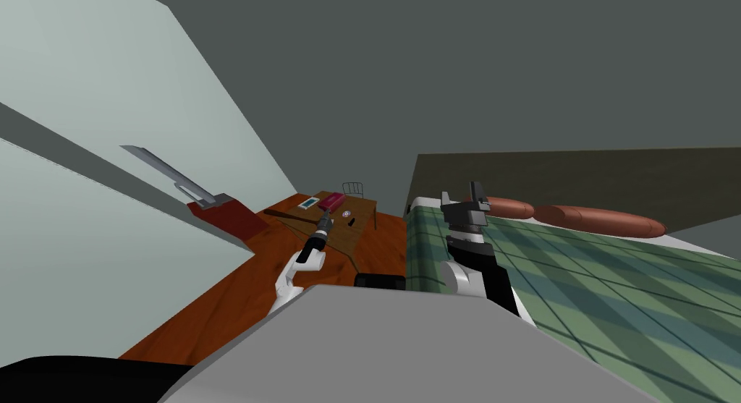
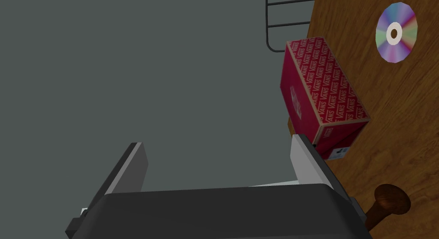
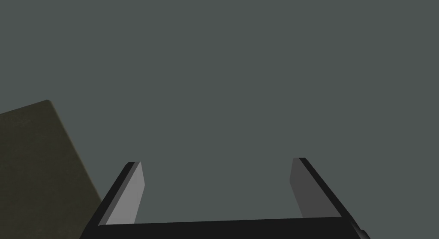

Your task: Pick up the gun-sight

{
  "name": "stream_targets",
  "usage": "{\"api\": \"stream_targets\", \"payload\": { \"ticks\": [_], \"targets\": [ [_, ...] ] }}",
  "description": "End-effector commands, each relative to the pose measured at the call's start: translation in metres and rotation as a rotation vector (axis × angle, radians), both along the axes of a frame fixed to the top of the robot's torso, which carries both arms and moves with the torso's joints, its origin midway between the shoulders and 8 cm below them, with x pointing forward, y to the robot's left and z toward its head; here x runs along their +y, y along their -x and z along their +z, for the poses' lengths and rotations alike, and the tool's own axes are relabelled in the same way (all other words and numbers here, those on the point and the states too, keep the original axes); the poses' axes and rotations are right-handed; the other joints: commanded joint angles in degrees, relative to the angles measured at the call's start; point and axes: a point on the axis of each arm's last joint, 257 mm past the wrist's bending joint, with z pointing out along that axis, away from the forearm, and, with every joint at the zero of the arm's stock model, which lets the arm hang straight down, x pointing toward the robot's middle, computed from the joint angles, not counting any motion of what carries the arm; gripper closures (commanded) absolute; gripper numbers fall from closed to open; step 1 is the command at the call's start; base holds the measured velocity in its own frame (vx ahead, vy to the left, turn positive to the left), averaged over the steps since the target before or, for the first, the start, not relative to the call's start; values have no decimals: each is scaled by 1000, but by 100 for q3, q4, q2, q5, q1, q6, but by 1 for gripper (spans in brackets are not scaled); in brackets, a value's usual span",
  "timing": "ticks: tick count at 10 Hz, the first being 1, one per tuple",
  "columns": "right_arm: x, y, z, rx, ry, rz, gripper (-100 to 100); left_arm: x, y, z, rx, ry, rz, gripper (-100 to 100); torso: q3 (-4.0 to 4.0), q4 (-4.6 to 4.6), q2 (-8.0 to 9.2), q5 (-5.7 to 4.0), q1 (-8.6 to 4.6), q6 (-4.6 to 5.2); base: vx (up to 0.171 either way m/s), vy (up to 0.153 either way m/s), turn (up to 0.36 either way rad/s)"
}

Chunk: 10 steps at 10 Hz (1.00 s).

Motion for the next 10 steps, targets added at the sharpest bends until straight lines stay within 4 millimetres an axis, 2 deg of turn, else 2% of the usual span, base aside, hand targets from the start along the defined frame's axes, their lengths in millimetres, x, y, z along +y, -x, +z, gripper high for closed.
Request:
{"api": "stream_targets", "payload": {
  "ticks": [1, 4, 5, 10],
  "targets": [
    [0, 0, 0, 0, 0, 0, 0, 0, 0, 0, 0, 0, 0, -100, 0, 0, 0, 0, 0, 0, 0, 0, 0],
    [0, 0, 0, 0, 0, 0, 0, 0, 0, 0, 0, 0, 0, -100, 1, 0, 1, 0, 2, 0, 0, -1, -4],
    [0, 0, 0, 0, 0, 0, 0, 12, 6, -16, 48, 24, 23, -100, 0, 0, 0, -1, -5, 1, 16, -42, -170],
    [0, 0, 0, 0, 0, 0, 0, 45, 29, -60, 180, 90, 89, -100, -8, -3, -14, -4, -18, 1, 42, -49, -136]
  ]
}}
